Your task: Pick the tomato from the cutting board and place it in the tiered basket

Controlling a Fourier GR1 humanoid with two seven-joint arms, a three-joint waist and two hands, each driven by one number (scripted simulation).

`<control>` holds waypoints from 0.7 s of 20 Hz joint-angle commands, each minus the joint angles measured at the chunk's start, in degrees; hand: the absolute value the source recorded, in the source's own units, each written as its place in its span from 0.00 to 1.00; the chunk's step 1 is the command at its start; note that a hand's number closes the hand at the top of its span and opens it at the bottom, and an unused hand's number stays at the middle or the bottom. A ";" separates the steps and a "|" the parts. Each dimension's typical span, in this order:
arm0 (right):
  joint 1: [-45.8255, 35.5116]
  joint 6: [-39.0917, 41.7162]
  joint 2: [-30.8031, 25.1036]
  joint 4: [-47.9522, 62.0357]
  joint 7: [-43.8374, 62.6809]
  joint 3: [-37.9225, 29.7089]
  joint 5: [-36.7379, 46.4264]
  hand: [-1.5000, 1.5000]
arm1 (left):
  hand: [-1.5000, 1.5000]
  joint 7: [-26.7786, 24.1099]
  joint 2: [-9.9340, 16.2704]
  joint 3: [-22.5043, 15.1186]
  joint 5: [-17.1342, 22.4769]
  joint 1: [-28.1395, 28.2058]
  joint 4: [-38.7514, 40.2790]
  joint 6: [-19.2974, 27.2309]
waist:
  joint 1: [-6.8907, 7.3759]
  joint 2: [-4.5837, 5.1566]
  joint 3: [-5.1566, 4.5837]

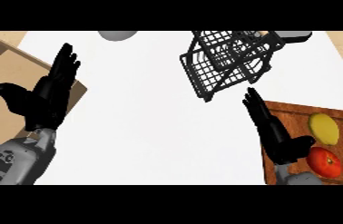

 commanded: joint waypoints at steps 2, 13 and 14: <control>5.66 8.03 -7.96 -6.96 -5.49 -12.32 -10.52 1.00 | 0.50 -0.55 -0.15 -0.51 -2.48 2.67 -1.25 1.57 | -2.19 -1.20 -0.71; 13.73 30.80 -8.99 -0.91 -2.55 -35.66 -44.63 0.00 | 0.50 -6.77 -4.86 -4.26 -4.93 7.44 0.33 2.81 | -4.09 -1.31 -0.50; 15.98 35.76 -12.14 -0.35 -3.56 -38.63 -45.61 0.00 | 0.50 -7.10 -6.55 -5.24 -5.31 7.59 0.86 3.45 | -4.05 -1.20 -0.57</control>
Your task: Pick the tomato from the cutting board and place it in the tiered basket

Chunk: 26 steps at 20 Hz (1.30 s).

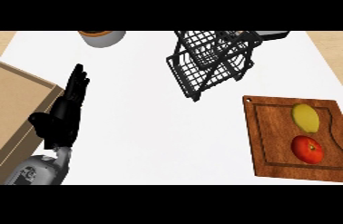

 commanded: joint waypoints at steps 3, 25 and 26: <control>11.75 24.79 -10.89 2.20 1.10 -11.79 -12.14 0.00 | 0.50 -3.02 -1.61 -0.18 -0.59 0.97 2.22 -0.94 | 0.84 0.24 -0.32; 30.18 21.73 -23.45 -36.34 10.85 -29.17 40.56 0.00 | 0.50 -6.02 -5.37 -1.39 -3.15 2.42 3.38 -1.54 | 2.87 0.39 -0.45; 27.58 20.84 -26.29 -37.25 17.10 -28.37 36.88 0.00 | 0.50 -4.94 -4.49 -0.29 -3.92 -0.07 4.36 -1.71 | 3.47 0.57 -0.48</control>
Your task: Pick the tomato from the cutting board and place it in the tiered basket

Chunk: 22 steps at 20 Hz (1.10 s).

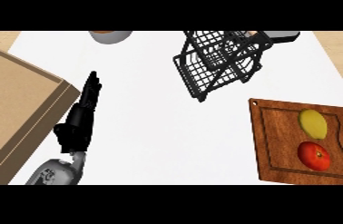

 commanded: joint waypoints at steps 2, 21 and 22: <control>-0.35 -1.43 1.71 -12.87 14.63 1.32 -1.31 0.00 | 0.50 2.28 -1.20 0.45 -0.73 -2.82 1.07 -1.24 | 0.96 0.16 0.03; -11.38 11.84 6.79 -15.56 32.68 6.83 5.42 0.00 | 0.50 4.00 -7.61 2.06 -8.05 -4.35 2.41 -3.07 | 1.20 0.18 0.13; -7.77 14.12 13.14 -17.63 27.93 7.22 12.80 0.00 | 0.50 0.92 -5.52 4.79 -5.42 0.23 0.79 -5.57 | 1.08 0.07 0.17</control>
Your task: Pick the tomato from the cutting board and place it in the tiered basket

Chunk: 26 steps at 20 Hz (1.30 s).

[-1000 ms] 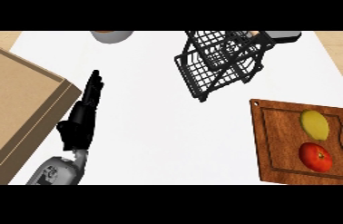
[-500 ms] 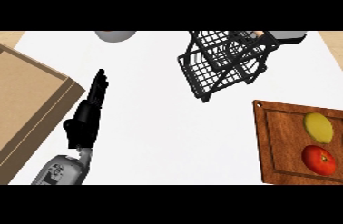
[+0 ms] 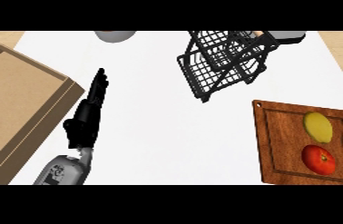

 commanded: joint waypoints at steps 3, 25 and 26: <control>-3.08 5.80 4.22 1.99 -3.07 -1.73 8.68 0.00 | 0.50 3.23 -1.92 -0.40 -3.41 -0.09 -2.48 0.12 | 0.02 -0.02 0.03; -8.70 -0.44 12.70 8.12 -18.70 11.29 45.11 0.00 | 0.50 1.49 -3.85 5.43 -5.87 3.35 -3.23 -6.43 | 0.17 0.01 0.03; -6.34 -0.07 13.88 6.82 -21.26 10.26 45.37 0.00 | 0.50 0.38 -4.72 6.54 -5.49 2.26 -0.81 -7.02 | -0.06 0.00 0.02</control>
